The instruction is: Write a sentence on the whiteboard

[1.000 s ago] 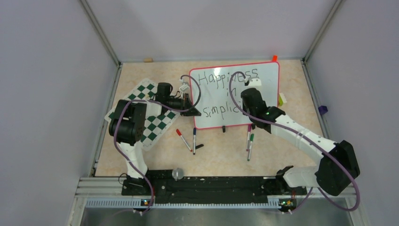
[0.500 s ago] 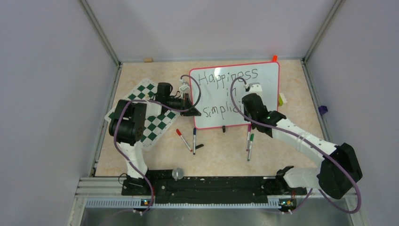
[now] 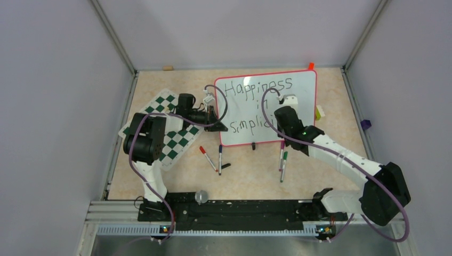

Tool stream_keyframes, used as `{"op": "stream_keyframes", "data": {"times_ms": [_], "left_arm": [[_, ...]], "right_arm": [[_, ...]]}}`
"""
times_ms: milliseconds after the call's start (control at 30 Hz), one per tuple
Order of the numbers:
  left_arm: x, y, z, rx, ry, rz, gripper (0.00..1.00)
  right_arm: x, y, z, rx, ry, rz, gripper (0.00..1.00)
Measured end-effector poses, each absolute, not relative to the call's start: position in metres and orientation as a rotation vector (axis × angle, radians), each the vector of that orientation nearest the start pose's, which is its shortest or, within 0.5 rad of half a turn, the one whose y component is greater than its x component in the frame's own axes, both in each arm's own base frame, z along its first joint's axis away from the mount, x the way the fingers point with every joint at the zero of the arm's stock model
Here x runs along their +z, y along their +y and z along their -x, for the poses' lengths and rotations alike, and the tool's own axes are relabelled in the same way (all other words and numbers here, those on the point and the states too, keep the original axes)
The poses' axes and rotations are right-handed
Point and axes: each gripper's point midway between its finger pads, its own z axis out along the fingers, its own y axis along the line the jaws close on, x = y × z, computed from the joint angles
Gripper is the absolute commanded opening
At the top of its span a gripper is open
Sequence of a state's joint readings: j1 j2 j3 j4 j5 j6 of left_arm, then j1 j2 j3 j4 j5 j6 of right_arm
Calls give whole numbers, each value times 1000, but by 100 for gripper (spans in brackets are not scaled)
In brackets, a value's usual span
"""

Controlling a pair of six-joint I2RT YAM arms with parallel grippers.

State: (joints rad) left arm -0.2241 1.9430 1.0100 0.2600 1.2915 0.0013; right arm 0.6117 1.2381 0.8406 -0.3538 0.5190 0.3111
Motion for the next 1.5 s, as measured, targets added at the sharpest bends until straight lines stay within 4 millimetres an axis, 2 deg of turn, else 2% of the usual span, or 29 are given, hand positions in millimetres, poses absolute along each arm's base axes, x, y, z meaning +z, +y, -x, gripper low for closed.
{"op": "stream_keyframes", "data": {"times_ms": [467,733,1033,1333,1500], "left_arm": [[89,-249,-333,-1544,1833,-913,0],[90,-249,-333,-1545,1832,-913,0],[89,-249,-333,-1547,1835,-911,0],[89,-249,-333,-1546,1834,-912,0],[89,-249,-333,-1546,1834,-912,0]], "right_arm": [[167,122,-315,-61,2135,39,0],[159,111,-323,-96,2158,9,0],[155,108,-329,-62,2173,-18,0],[155,107,-328,-49,2173,-34,0],[145,102,-320,-63,2196,-34,0]]}}
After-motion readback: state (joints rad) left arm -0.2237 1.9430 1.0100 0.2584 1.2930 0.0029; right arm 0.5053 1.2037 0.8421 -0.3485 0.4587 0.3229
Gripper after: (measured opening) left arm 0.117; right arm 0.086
